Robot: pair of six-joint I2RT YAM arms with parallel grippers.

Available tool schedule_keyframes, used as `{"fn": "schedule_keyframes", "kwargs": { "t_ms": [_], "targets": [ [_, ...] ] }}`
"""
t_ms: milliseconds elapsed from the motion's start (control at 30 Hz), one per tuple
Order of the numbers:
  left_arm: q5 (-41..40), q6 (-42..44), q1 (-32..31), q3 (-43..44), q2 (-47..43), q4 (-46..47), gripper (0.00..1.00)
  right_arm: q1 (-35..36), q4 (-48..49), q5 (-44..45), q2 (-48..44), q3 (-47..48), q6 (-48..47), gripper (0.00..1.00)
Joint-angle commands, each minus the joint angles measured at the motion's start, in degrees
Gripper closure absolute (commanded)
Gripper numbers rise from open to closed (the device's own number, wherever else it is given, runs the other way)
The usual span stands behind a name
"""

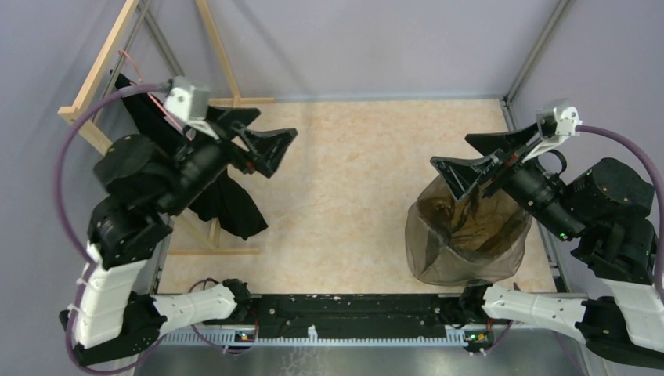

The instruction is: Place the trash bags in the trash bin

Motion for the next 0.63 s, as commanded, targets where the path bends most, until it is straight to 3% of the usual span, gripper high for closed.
{"fn": "schedule_keyframes", "kwargs": {
  "t_ms": [0, 600],
  "targets": [
    [1.16, 7.67, -0.09, 0.33, -1.43, 0.01, 0.01, 0.1, 3.14, 4.08, -0.48, 1.52, -1.64, 0.01],
    [-0.82, 9.93, -0.09, -1.28, -7.84, 2.6, 0.01, 0.14, 8.17, 3.7, -1.79, -2.68, 0.13, 0.01]
  ]
}}
